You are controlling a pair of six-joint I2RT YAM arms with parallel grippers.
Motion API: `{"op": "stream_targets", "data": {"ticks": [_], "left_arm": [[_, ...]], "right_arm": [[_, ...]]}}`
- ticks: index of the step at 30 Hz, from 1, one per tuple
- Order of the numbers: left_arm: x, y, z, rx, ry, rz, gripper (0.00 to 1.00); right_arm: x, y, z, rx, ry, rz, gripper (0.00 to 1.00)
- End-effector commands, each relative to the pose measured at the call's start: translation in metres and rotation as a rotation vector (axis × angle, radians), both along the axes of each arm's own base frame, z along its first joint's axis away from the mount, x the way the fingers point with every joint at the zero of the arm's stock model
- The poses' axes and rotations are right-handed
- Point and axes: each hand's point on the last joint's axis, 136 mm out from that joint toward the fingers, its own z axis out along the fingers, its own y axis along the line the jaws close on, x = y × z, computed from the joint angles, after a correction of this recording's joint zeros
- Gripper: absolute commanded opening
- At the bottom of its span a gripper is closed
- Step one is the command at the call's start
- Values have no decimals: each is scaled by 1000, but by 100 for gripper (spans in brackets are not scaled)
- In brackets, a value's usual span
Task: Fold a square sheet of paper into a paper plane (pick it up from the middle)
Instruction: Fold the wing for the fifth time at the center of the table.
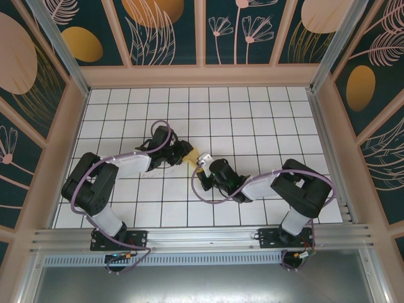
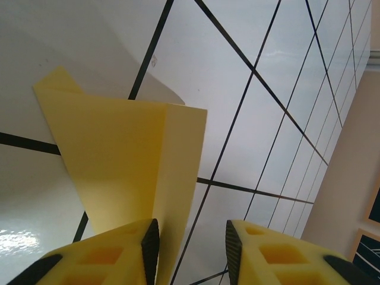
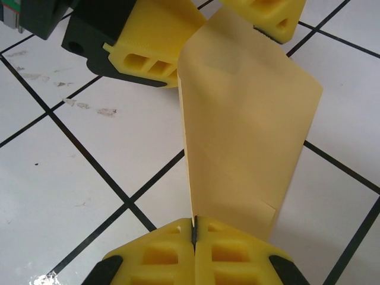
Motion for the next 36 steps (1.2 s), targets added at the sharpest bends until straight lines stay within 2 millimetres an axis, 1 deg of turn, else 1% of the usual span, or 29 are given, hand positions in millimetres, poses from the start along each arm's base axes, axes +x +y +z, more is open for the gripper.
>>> {"op": "stream_targets", "data": {"ticks": [1,2,4,5,10,11,12,14,16,19,29,34,35,36], "left_arm": [[2,1,-2,10,15,-1,32],[2,1,-2,13,15,-2,29],[2,3,-3,22,17,2,18],[1,3,-4,26,20,4,16],[2,3,-2,22,16,7,0],[2,3,-2,21,14,7,0],[3,3,0,20,12,8,0],[3,2,0,18,10,3,0],[3,1,0,16,11,0,0],[3,1,0,11,11,-2,0],[2,0,1,8,10,-6,0],[2,-1,1,3,11,-12,0],[2,-2,1,3,11,-14,0],[2,-1,1,4,11,-14,0]], "right_arm": [[6,4,8,-16,-65,-6,0],[6,4,9,-19,-71,-5,0],[5,3,10,-33,-87,-6,1],[6,3,10,-37,-94,-10,2],[0,-1,9,-91,-135,-14,12],[-1,-1,7,-100,-141,-16,13],[-3,-2,6,-112,-149,-12,17],[-5,-3,3,-140,-168,-18,18],[-4,-4,-1,-174,-191,-29,19],[1,-4,-1,-200,-221,-56,19],[5,-3,-2,-222,-239,-66,20],[8,1,-2,-238,-255,-75,20],[8,1,-2,-239,-258,-73,23],[7,3,-2,-240,-257,-67,29]]}}
